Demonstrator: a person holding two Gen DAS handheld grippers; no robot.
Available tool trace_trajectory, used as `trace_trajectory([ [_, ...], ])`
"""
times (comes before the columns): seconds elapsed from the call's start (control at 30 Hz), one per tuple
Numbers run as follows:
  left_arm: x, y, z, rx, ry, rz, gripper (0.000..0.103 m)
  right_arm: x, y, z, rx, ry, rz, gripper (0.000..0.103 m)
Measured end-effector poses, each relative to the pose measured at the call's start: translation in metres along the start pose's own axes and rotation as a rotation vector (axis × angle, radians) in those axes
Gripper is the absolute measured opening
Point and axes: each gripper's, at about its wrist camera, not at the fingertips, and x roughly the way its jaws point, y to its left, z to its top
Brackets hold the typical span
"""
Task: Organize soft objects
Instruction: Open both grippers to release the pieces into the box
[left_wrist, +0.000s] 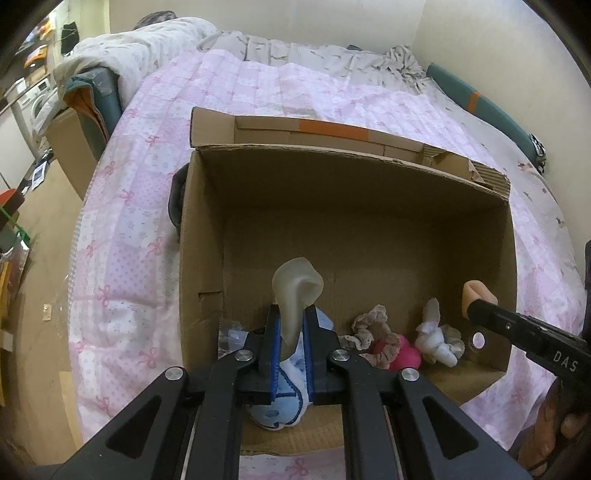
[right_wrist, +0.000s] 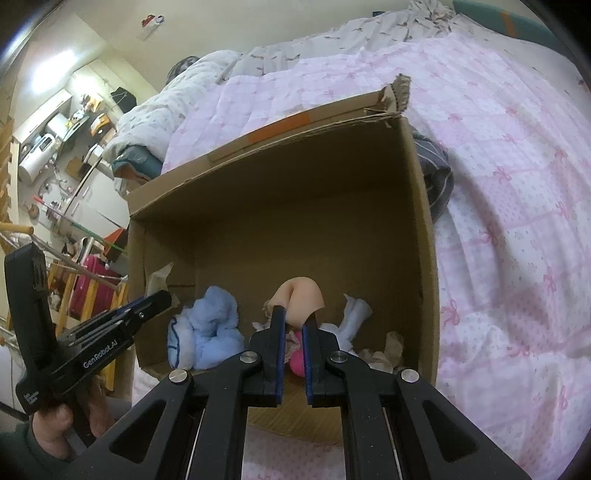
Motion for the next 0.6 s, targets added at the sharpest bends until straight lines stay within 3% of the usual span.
trace_trajectory([
  [0.23,-0.003,-0.002,-0.001,0.007,-0.014,0.005,0.020,-0.001,0.000,0.000,-0.004,-0.011,0.001,0.010],
  [0.5,-0.013,-0.004,0.001,-0.001,-0.056,-0.026,0.052,-0.005,0.000,0.001,0.000,-0.034,0.034,0.010],
  [0.57,-0.016,-0.006,0.002,0.008,-0.065,-0.025,0.055,-0.005,-0.002,0.001,0.013,-0.031,0.050,0.017],
  [0.6,-0.017,-0.007,0.002,0.012,-0.070,-0.024,0.055,-0.005,-0.003,0.002,0.020,-0.032,0.055,0.027],
])
